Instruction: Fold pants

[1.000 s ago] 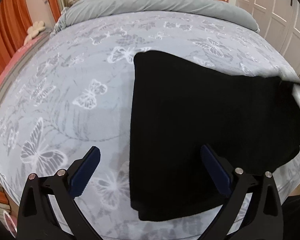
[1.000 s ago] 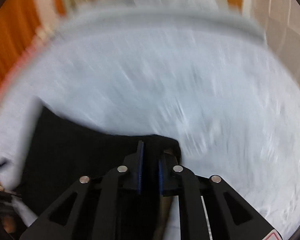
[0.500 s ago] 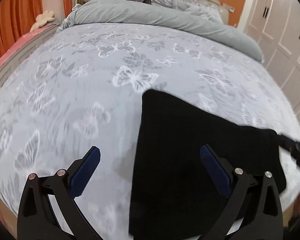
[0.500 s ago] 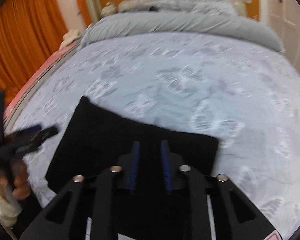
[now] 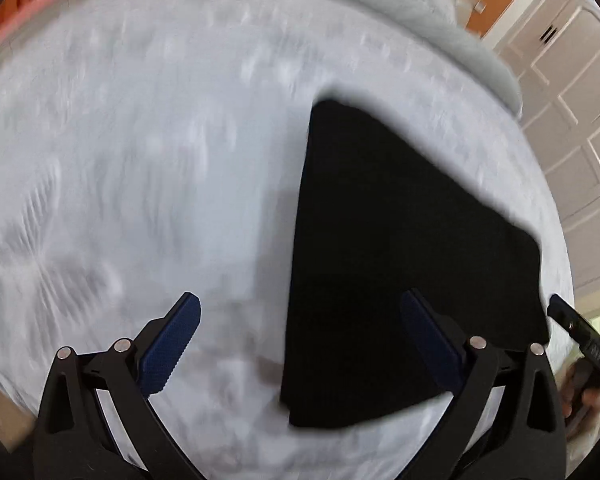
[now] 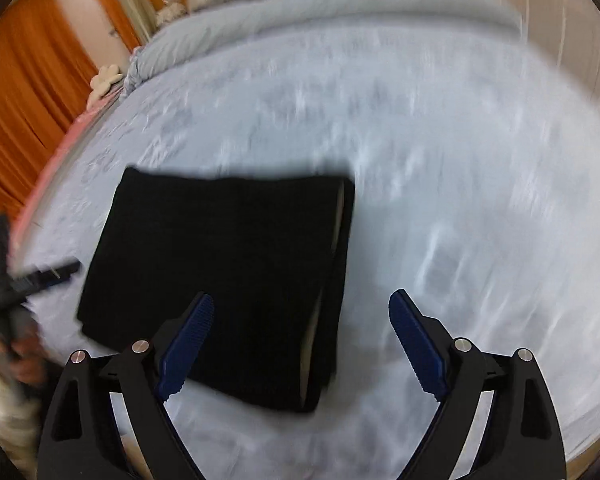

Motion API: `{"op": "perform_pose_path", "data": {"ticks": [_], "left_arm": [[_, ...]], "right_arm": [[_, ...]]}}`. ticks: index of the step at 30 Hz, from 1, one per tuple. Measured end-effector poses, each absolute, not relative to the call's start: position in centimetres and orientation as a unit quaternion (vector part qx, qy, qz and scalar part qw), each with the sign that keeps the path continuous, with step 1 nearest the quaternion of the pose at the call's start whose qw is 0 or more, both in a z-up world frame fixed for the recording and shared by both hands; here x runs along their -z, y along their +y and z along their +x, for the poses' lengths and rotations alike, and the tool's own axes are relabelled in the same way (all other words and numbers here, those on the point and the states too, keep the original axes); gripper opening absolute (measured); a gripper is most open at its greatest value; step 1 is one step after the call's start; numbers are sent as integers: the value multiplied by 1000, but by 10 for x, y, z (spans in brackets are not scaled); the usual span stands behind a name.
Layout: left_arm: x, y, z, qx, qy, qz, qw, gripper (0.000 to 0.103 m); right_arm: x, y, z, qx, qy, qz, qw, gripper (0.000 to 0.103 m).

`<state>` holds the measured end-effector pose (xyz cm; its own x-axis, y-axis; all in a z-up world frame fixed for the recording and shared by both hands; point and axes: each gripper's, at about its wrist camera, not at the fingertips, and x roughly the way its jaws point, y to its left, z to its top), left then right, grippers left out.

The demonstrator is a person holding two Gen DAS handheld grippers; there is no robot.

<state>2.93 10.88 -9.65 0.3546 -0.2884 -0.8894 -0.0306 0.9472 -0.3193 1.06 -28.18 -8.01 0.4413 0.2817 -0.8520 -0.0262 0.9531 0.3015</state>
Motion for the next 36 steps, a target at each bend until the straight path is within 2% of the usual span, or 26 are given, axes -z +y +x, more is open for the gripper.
{"op": "perform_pose_path", "data": {"ticks": [1,3,7,9,10,11,12,13,15,16,19,25,30,36], "left_arm": [[112,106,26,102,590,-156,786,98],[121,102,23,113,590,-166,782,98],[121,85,30,169,581,-177,776,98],[124,72,34,165,582,-168,778,98],[123,62,37,170,579,-152,783,98],[124,54,40,172,580,-144,783,97],[123,51,42,165,577,-147,787,91],[121,48,42,162,571,-150,790,74],[115,48,40,176,567,-169,787,49],[109,49,38,178,563,-178,787,43],[93,47,26,175,551,-161,800,40],[68,60,-14,191,562,-171,787,40],[55,55,-52,183,567,-123,793,40],[0,39,-73,183,523,-86,828,40]], "right_arm": [[97,-285,11,-98,549,146,817,88],[118,-286,13,-110,575,182,790,88],[133,-274,17,-136,571,218,780,86],[133,-269,18,-141,564,222,783,75],[136,-267,20,-146,563,228,781,63],[136,-266,21,-150,562,234,779,57],[136,-266,20,-159,559,246,776,45],[135,-266,20,-161,556,254,775,39],[127,-264,16,-156,545,244,787,35],[120,-260,11,-154,536,234,796,34],[106,-253,6,-156,518,230,809,34],[83,-247,-37,-168,503,247,811,34],[84,-236,-77,-168,509,254,805,33],[29,-228,-95,-172,457,225,843,33]]}}
